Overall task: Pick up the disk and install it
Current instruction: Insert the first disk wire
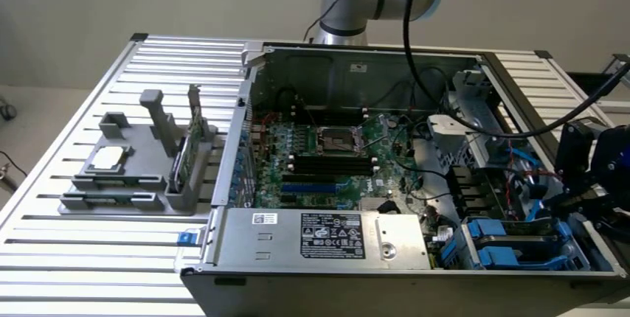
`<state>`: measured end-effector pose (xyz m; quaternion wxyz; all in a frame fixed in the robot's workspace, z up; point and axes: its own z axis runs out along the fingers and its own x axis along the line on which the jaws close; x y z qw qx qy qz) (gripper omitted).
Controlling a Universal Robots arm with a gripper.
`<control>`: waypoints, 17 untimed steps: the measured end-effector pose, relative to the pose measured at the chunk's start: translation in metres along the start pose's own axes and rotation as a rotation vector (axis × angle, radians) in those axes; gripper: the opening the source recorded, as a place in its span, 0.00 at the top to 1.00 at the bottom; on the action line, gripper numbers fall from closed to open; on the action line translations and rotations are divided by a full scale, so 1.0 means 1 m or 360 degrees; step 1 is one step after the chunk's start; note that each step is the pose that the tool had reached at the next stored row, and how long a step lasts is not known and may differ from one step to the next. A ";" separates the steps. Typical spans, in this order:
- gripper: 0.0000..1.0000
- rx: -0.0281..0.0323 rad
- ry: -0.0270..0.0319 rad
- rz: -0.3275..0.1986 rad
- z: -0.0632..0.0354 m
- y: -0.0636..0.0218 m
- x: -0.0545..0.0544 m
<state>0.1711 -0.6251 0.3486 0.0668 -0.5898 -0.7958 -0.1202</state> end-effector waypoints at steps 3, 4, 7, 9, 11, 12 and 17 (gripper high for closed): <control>0.84 0.00096 0.00032 0.0003 -0.0017 -0.0050 0.002; 0.84 0.00149 0.00046 0.0004 -0.0019 -0.0064 0.002; 0.84 0.00358 0.00107 0.0010 -0.0020 -0.0089 0.003; 0.84 0.00508 0.00132 0.0014 -0.0018 -0.0101 0.003; 0.84 0.00670 0.00112 0.0019 -0.0020 -0.0112 0.004; 0.84 0.00755 0.00098 0.0021 -0.0019 -0.0118 0.004; 0.84 0.01231 -0.00050 0.0033 -0.0019 -0.0139 0.005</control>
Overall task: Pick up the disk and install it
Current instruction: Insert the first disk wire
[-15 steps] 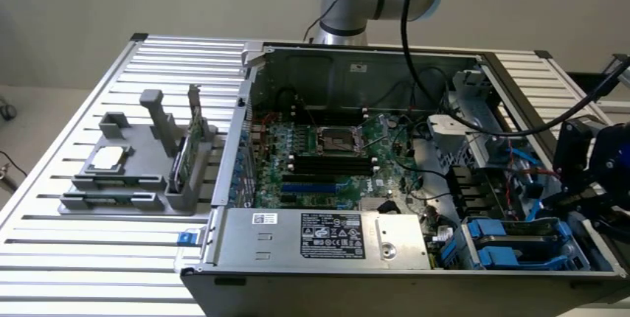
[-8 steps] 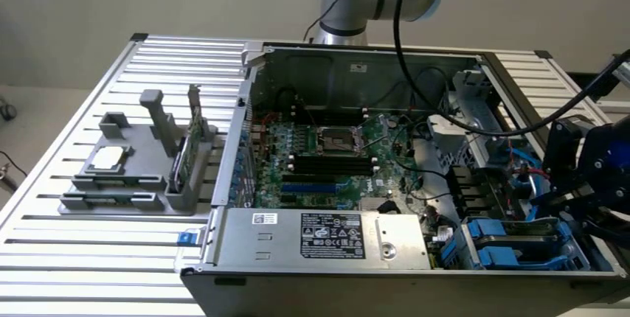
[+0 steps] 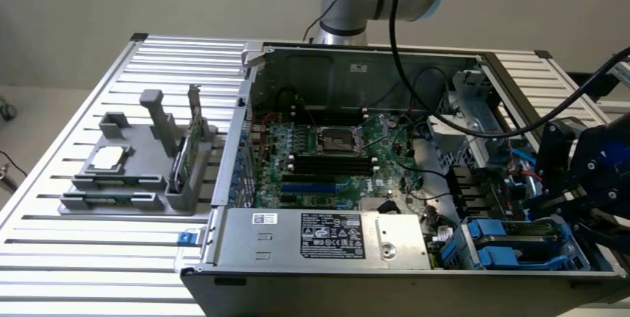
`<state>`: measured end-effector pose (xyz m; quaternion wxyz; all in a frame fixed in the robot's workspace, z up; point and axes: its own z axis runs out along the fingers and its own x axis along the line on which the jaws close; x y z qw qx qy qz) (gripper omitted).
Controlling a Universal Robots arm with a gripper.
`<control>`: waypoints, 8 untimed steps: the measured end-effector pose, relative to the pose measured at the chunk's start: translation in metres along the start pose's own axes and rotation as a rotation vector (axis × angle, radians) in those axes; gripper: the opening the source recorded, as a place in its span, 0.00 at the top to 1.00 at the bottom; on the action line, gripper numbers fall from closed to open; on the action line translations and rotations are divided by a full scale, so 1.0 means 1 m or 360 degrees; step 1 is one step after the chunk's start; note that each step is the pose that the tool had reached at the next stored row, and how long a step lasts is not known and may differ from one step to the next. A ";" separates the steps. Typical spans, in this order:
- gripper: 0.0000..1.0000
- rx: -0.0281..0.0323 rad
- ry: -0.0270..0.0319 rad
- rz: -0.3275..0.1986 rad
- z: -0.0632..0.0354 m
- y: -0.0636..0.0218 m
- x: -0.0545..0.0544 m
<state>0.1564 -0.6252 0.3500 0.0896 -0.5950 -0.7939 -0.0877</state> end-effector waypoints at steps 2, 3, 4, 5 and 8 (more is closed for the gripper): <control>0.84 0.00173 -0.00081 0.0006 0.0001 -0.0002 0.000; 0.84 0.00220 -0.00091 0.0011 0.0002 -0.0003 0.000; 0.84 0.00270 -0.00105 0.0015 0.0002 -0.0003 0.000; 0.84 0.00321 -0.00142 0.0018 0.0001 -0.0003 0.000; 0.84 0.00459 -0.00149 0.0027 0.0001 -0.0004 0.000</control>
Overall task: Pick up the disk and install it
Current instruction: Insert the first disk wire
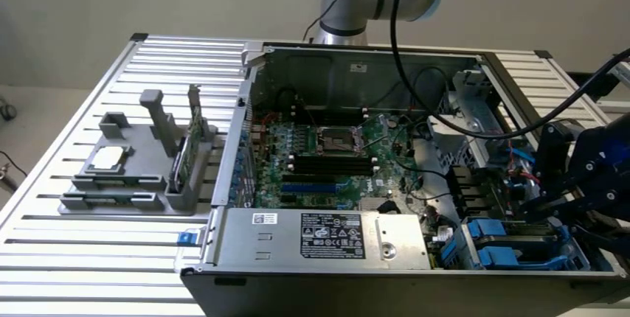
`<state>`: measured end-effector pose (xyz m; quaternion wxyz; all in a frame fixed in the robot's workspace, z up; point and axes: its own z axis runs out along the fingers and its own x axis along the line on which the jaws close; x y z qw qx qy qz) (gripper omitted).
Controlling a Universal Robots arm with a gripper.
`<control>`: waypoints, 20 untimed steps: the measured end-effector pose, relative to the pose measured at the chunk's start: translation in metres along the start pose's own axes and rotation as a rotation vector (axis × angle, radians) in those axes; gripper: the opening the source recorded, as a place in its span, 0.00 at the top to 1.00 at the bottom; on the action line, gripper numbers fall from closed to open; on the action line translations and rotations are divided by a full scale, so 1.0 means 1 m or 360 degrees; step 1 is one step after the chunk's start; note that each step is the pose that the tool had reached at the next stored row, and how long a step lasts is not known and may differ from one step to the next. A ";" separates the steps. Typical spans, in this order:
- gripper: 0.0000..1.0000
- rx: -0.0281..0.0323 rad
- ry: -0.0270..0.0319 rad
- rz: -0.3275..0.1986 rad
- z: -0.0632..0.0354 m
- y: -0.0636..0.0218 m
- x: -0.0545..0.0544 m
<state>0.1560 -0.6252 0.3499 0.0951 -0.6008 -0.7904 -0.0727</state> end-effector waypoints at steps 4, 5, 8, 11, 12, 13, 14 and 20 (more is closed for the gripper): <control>0.84 0.00177 0.00048 0.0022 0.0000 0.0000 0.000; 0.84 0.00222 0.00067 0.0030 0.0001 0.0000 0.000; 0.84 0.00328 0.00112 0.0056 0.0002 0.0001 0.001; 0.84 0.00417 0.00143 0.0069 0.0008 0.0008 0.003; 0.84 0.00433 0.00146 0.0070 0.0011 0.0013 0.004; 0.84 0.00449 0.00147 0.0072 0.0013 0.0020 0.005; 0.84 0.00463 0.00148 0.0073 0.0015 0.0029 0.006; 0.84 0.00410 0.00085 0.0109 0.0017 0.0106 0.007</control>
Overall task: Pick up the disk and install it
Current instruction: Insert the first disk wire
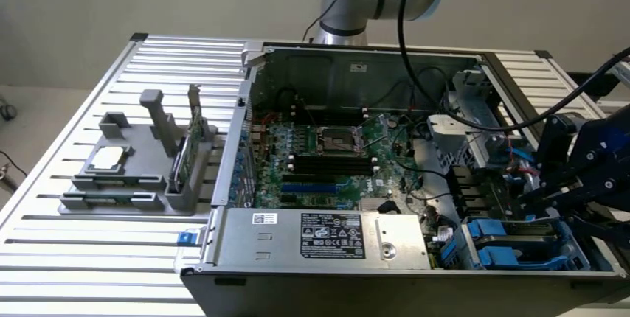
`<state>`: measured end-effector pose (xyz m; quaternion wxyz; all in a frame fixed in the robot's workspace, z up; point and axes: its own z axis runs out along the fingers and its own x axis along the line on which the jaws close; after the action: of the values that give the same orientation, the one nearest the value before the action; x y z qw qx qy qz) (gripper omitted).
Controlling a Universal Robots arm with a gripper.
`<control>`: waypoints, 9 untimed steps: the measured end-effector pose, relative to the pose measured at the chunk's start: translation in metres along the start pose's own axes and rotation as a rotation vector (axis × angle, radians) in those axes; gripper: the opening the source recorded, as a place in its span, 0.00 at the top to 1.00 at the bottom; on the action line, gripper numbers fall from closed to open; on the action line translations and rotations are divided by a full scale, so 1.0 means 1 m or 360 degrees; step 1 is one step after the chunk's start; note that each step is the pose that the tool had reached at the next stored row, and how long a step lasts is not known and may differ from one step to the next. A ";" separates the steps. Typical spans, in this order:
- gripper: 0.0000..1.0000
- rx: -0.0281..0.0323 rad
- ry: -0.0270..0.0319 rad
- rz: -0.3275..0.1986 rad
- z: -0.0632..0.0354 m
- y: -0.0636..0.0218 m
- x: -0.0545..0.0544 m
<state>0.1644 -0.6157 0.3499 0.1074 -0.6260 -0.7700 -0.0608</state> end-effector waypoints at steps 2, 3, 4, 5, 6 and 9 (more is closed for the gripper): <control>0.84 -0.00078 -0.00009 0.0033 0.0000 0.0008 0.000; 0.84 -0.00123 -0.00010 0.0052 0.0001 0.0009 0.000; 0.84 -0.00168 -0.00016 0.0071 0.0003 0.0011 0.000; 0.84 -0.00217 -0.00022 0.0092 0.0004 0.0011 0.000; 0.84 -0.00270 -0.00025 0.0114 0.0004 0.0011 0.000; 0.84 -0.00421 -0.00050 0.0180 0.0006 0.0011 0.000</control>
<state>0.1655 -0.6155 0.3492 0.1012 -0.6699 -0.7328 -0.0638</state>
